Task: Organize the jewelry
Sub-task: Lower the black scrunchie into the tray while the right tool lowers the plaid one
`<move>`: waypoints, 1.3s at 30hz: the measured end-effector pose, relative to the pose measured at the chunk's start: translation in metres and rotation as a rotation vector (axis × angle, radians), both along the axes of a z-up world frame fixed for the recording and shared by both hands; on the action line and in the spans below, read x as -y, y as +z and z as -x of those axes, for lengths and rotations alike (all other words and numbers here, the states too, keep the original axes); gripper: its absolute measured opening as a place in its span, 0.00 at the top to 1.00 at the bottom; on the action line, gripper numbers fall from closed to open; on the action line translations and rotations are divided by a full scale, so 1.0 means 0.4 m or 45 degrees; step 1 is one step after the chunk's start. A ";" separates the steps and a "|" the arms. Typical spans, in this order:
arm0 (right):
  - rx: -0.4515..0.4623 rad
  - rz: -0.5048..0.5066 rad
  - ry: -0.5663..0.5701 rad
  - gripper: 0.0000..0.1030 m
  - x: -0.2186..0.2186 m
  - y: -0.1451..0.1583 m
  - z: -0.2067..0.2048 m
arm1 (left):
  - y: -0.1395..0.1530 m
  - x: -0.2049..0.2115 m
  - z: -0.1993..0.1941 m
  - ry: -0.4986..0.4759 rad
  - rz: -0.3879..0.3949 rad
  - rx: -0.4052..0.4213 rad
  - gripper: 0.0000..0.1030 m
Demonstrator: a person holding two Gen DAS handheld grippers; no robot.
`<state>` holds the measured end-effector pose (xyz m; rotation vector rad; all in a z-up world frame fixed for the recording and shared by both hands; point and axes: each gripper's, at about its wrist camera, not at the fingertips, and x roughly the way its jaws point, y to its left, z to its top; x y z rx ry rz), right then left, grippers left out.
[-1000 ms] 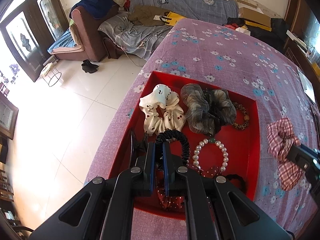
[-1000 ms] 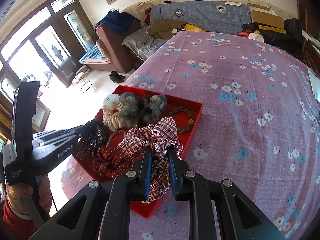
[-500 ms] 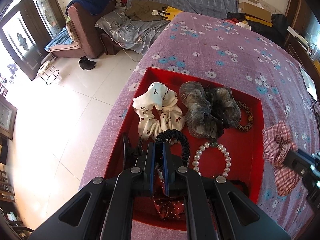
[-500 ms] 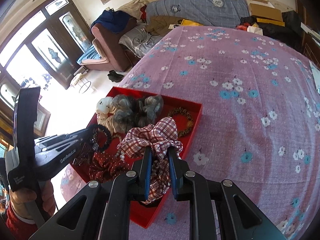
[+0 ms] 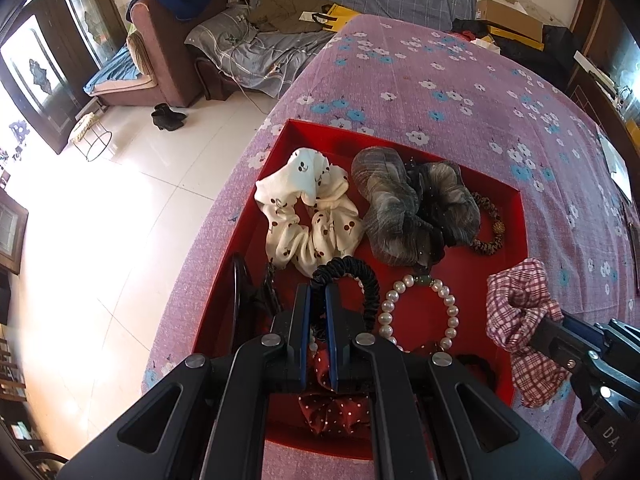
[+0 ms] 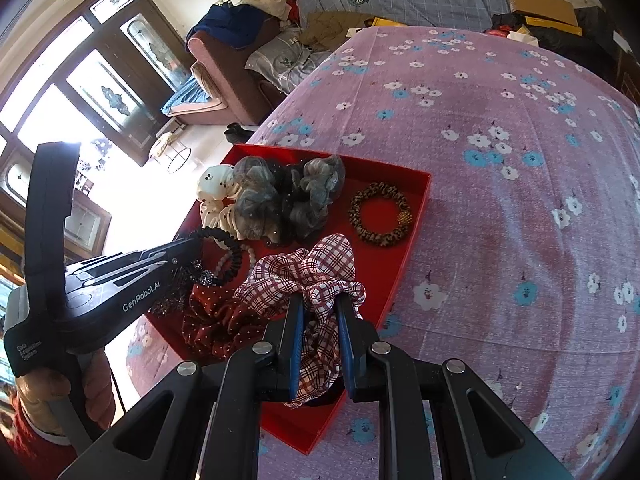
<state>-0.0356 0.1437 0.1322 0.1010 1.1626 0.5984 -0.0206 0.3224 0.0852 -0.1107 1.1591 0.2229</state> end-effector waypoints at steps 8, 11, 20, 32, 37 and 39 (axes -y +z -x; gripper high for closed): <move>-0.008 0.007 0.018 0.81 -0.010 -0.016 -0.013 | -0.010 -0.004 0.005 0.008 0.024 -0.007 0.93; 0.002 0.016 0.010 0.81 -0.009 -0.019 -0.024 | -0.003 -0.025 -0.002 0.026 0.073 0.015 0.93; 0.011 0.031 -0.040 0.81 0.010 -0.034 -0.057 | 0.031 -0.122 -0.007 0.092 0.347 0.119 0.93; 0.003 0.010 -0.047 0.81 0.005 -0.044 -0.079 | -0.017 -0.020 0.029 -0.061 0.567 0.057 0.93; -0.008 0.027 -0.050 0.81 0.004 -0.059 -0.097 | -0.044 0.032 0.053 -0.110 0.635 0.009 0.93; -0.013 0.031 -0.045 0.81 0.002 -0.066 -0.104 | -0.052 0.062 0.065 -0.150 0.639 -0.008 0.93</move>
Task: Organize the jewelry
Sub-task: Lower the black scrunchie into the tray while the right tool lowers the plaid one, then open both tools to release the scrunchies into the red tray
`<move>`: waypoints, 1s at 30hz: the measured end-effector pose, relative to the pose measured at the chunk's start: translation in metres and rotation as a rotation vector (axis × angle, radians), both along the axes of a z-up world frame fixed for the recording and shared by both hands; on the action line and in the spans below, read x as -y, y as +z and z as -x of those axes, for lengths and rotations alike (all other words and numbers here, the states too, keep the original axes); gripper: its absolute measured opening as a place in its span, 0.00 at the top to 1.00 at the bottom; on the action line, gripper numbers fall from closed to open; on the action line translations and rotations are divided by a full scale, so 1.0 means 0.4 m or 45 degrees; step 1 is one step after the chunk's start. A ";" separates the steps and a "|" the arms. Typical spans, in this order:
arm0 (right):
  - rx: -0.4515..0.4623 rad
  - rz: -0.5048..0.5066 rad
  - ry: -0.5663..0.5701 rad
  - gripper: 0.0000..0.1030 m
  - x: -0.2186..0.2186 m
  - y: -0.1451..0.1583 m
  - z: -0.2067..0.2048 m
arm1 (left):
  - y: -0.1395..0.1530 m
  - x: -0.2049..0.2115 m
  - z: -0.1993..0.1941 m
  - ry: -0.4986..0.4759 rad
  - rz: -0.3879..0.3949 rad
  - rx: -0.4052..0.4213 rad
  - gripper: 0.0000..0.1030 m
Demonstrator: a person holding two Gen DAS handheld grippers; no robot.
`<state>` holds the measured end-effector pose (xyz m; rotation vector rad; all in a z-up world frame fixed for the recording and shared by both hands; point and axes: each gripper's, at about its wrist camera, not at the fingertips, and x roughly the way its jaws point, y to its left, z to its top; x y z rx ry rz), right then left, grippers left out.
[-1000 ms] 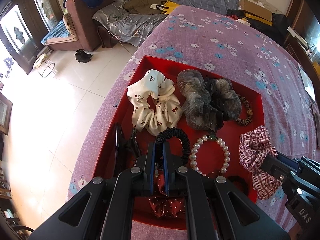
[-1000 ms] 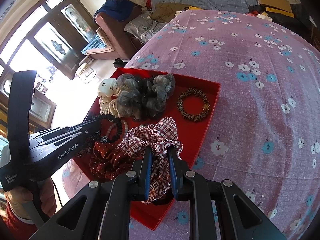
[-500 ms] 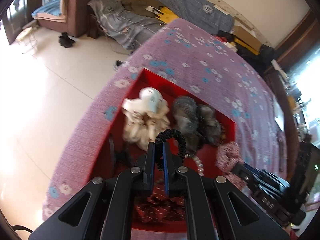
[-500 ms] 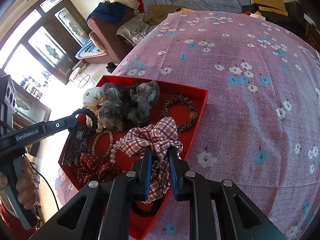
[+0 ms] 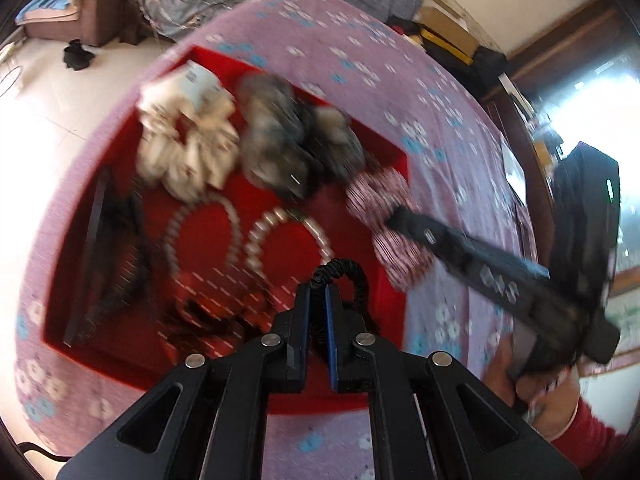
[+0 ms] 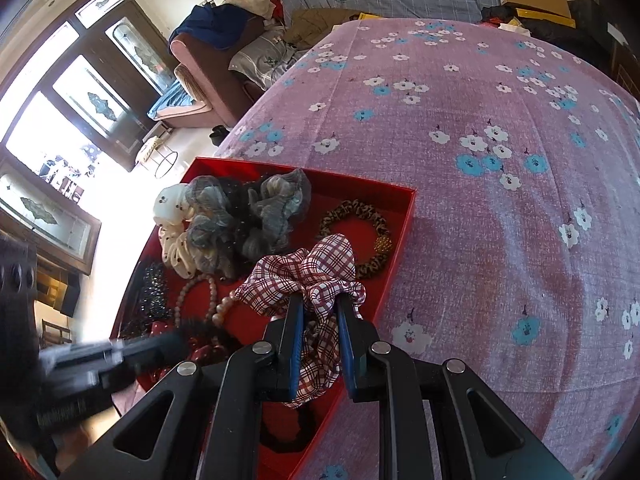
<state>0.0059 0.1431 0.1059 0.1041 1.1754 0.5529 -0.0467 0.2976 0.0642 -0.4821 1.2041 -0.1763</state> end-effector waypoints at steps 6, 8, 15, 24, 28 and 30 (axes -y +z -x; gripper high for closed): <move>0.001 0.028 0.038 0.81 -0.024 -0.019 -0.018 | -0.043 0.051 0.021 -0.049 -0.074 -0.055 0.93; -0.002 0.045 0.047 0.81 -0.033 -0.031 -0.026 | -0.051 0.055 0.022 -0.046 -0.109 -0.059 0.93; -0.026 0.080 0.060 0.81 -0.051 -0.065 -0.043 | -0.073 0.076 -0.002 -0.036 -0.208 -0.065 0.93; -0.010 0.116 0.076 0.81 -0.067 -0.074 -0.056 | -0.081 0.111 -0.014 -0.055 -0.287 -0.082 0.93; -0.004 0.125 0.079 0.81 -0.071 -0.072 -0.056 | -0.078 0.110 -0.015 -0.053 -0.289 -0.079 0.93; -0.001 0.128 0.083 0.81 -0.071 -0.071 -0.056 | -0.076 0.113 -0.014 -0.050 -0.289 -0.076 0.93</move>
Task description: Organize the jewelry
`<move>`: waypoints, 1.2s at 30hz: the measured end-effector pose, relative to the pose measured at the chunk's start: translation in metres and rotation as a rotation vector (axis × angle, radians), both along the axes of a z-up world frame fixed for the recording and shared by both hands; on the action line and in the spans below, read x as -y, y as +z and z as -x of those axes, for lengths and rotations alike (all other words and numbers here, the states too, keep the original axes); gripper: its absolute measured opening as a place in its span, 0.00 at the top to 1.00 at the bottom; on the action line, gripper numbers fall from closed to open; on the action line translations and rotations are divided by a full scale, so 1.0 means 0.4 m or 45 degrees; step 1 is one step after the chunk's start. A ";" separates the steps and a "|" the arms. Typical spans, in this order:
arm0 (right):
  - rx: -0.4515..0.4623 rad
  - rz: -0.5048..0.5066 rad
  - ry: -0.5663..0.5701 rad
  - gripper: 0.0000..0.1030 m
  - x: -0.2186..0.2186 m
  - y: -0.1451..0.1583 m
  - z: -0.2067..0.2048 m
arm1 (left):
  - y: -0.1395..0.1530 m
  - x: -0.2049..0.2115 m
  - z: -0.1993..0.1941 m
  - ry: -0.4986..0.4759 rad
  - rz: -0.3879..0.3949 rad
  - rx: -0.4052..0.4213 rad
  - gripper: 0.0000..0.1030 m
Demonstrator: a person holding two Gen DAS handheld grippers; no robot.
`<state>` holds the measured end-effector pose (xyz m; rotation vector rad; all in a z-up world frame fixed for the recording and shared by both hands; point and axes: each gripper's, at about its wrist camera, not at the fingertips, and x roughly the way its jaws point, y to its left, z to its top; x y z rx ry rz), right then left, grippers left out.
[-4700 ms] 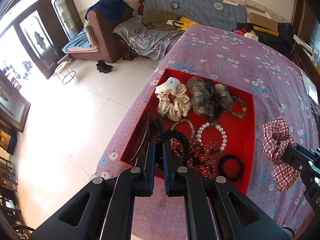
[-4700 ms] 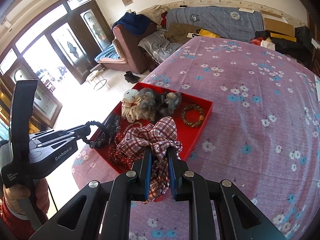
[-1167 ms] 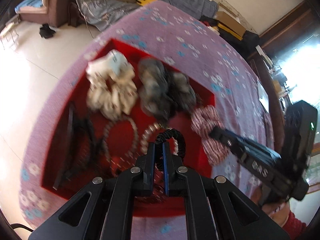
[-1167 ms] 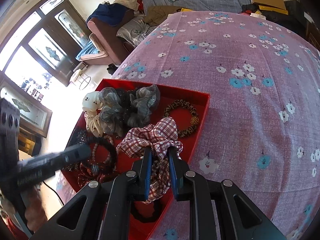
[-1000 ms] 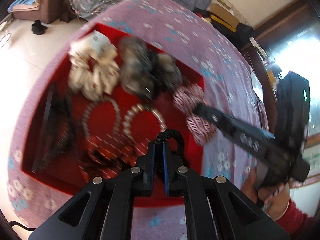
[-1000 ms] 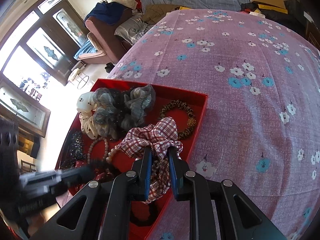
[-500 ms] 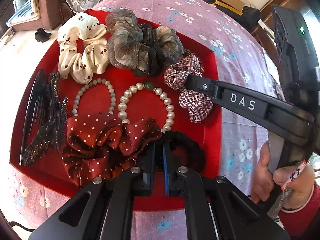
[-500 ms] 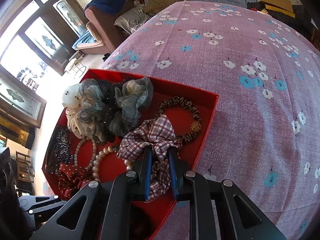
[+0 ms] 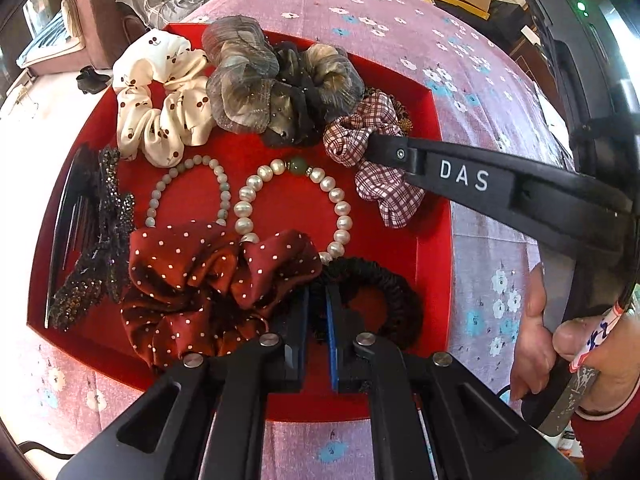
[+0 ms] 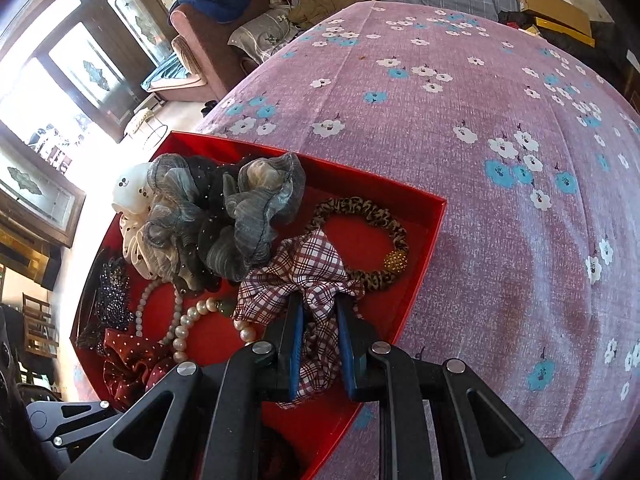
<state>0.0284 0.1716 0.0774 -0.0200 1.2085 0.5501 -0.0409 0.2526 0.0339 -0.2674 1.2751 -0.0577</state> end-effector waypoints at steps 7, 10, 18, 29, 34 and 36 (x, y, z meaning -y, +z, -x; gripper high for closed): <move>-0.009 -0.041 0.006 0.64 0.006 0.018 0.017 | 0.033 0.000 0.019 -0.009 -0.021 0.032 0.92; 0.004 -0.050 0.015 0.57 0.005 0.031 0.028 | 0.049 0.004 0.027 -0.004 -0.029 0.042 0.88; 0.029 -0.099 0.032 0.51 0.014 0.075 0.067 | 0.098 0.002 0.077 0.026 -0.039 0.075 0.67; 0.066 -0.209 0.027 0.46 0.066 0.144 0.124 | 0.170 0.030 0.168 0.094 -0.137 0.137 0.50; 0.087 -0.231 0.017 0.45 0.116 0.175 0.156 | 0.199 0.050 0.199 0.138 -0.173 0.170 0.48; 0.093 -0.231 0.011 0.44 0.139 0.183 0.170 | 0.213 0.063 0.210 0.156 -0.194 0.190 0.48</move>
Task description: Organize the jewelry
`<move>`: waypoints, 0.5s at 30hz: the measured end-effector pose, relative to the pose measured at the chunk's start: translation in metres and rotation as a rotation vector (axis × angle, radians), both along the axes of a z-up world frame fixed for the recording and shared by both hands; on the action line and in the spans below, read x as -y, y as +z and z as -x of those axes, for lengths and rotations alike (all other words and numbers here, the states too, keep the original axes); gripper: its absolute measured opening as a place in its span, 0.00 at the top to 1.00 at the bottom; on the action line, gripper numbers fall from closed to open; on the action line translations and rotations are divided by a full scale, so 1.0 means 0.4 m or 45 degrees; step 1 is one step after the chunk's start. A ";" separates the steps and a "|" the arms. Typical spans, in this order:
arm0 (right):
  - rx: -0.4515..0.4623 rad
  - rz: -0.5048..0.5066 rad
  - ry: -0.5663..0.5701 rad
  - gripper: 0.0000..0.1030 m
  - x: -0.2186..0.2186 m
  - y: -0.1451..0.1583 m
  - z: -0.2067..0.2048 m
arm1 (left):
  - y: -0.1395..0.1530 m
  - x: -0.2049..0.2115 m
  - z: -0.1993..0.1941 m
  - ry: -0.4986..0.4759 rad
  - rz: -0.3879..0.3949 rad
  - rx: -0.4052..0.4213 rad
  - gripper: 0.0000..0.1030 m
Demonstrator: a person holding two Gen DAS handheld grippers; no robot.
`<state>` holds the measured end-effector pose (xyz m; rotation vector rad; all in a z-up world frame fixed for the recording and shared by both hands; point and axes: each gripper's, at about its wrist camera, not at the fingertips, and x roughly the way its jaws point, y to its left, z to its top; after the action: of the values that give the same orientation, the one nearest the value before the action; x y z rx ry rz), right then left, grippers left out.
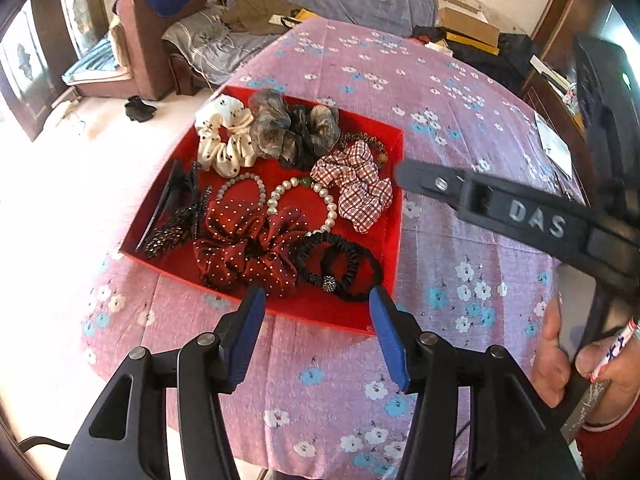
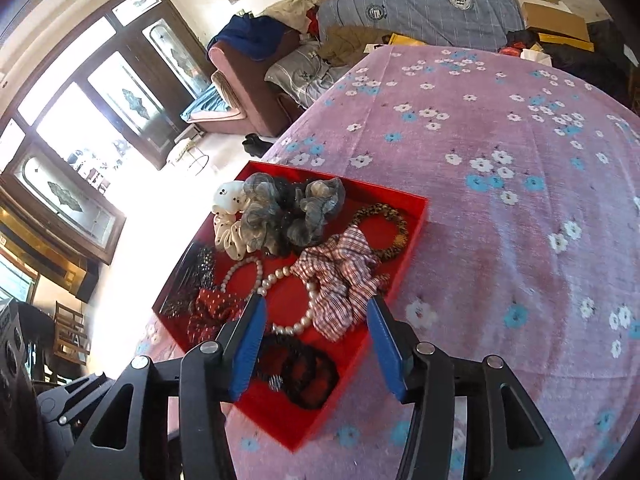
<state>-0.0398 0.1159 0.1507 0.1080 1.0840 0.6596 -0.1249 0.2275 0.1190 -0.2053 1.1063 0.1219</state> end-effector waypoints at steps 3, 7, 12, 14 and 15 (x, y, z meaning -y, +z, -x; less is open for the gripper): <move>0.008 0.003 -0.016 0.43 0.043 0.012 0.020 | 0.021 0.015 0.014 0.028 -0.039 0.036 0.48; 0.020 0.011 -0.034 0.42 0.100 0.027 0.051 | 0.053 0.032 0.037 0.071 -0.083 0.090 0.46; 0.061 0.029 -0.038 0.41 0.149 0.057 0.087 | 0.107 0.051 0.065 0.180 -0.206 0.217 0.39; 0.097 0.031 -0.027 0.39 0.162 0.077 0.107 | 0.132 0.056 0.077 0.240 -0.263 0.277 0.30; 0.108 0.032 -0.023 0.37 0.169 0.083 0.114 | 0.146 0.058 0.085 0.274 -0.291 0.314 0.27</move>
<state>-0.0855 0.0484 0.1841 0.0677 1.0080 0.6286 -0.1590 0.2041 0.1776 -0.1299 0.8148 0.4027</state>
